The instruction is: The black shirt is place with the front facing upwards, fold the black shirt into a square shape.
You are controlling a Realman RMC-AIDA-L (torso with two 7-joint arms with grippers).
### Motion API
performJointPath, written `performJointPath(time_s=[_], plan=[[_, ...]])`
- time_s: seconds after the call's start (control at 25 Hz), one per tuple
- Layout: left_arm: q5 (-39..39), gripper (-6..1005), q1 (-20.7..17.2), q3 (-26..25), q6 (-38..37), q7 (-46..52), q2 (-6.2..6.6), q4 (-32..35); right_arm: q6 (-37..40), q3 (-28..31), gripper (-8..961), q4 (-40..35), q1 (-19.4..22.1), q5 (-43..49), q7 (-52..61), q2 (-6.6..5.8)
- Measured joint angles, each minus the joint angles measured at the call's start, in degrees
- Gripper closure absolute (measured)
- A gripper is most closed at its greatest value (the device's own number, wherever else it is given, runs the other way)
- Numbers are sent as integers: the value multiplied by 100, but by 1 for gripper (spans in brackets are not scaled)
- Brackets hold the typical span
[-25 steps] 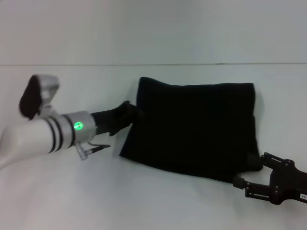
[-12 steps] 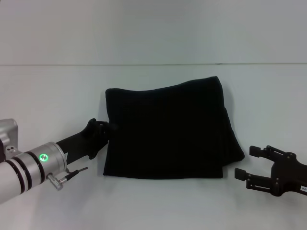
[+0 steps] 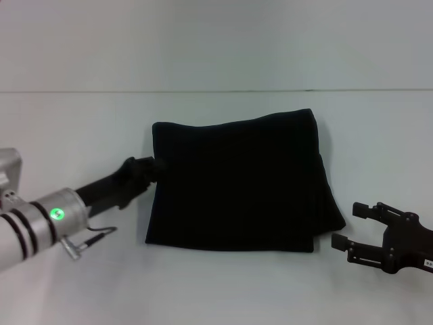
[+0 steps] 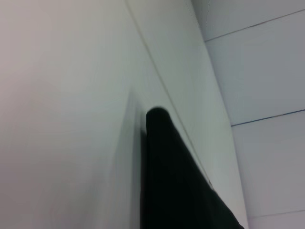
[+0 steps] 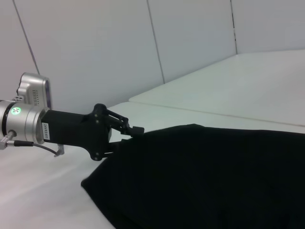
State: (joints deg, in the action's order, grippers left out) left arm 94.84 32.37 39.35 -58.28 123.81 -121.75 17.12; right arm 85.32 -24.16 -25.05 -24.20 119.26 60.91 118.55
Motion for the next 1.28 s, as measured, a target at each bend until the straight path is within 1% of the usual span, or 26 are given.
performJointPath(time_s=[0.08,0.12,0.16,0.24,0.32,0.4,0.44,0.52,0.56,0.64,0.76,0.88,1.0,1.12,1.28], plan=[[-1,845,-59,-20,-52,-118,118,66,26,37,37,0,-9,0,-22,1],[-3,817,-102,-69,-88,-178,202,117,29,60,37,0,-18,-2,-32,3],[-3,789,-133,-114,-129,-228,250,155,30,91,37,-1,-28,-5,-44,7],[-5,732,-233,-355,-354,-546,401,308,31,161,37,0,-57,-15,-75,24],[-6,638,-288,-616,-846,-1314,516,437,32,214,37,2,-96,-36,-122,48],[10,544,-321,-719,-1476,-2273,595,535,29,229,37,11,-156,-79,-190,78],[76,497,-351,-686,-1989,-3081,638,607,26,229,37,26,-194,-102,-227,90],[295,420,-396,-391,-2680,-4103,679,716,24,229,37,47,-251,-124,-282,99],[464,381,-413,-150,-3040,-4681,687,778,25,221,37,59,-286,-134,-325,105],[647,304,-430,115,-3280,-5264,675,890,30,199,38,104,-336,-139,-404,115],[813,180,-500,189,-3372,-5621,586,1024,37,188,38,223,-368,-140,-569,119],[904,52,-673,215,-3405,-5971,506,1059,15,186,38,366,-340,-136,-796,131],[971,51,-846,252,-3371,-6118,461,1075,-12,186,38,488,-222,-123,-914,133],[1207,51,-976,262,-3229,-6186,423,1076,-60,182,38,619,-27,-118,-1135,133],[1339,50,-1086,250,-2956,-6119,414,1064,-144,182,38,715,130,-115,-1387,133]])
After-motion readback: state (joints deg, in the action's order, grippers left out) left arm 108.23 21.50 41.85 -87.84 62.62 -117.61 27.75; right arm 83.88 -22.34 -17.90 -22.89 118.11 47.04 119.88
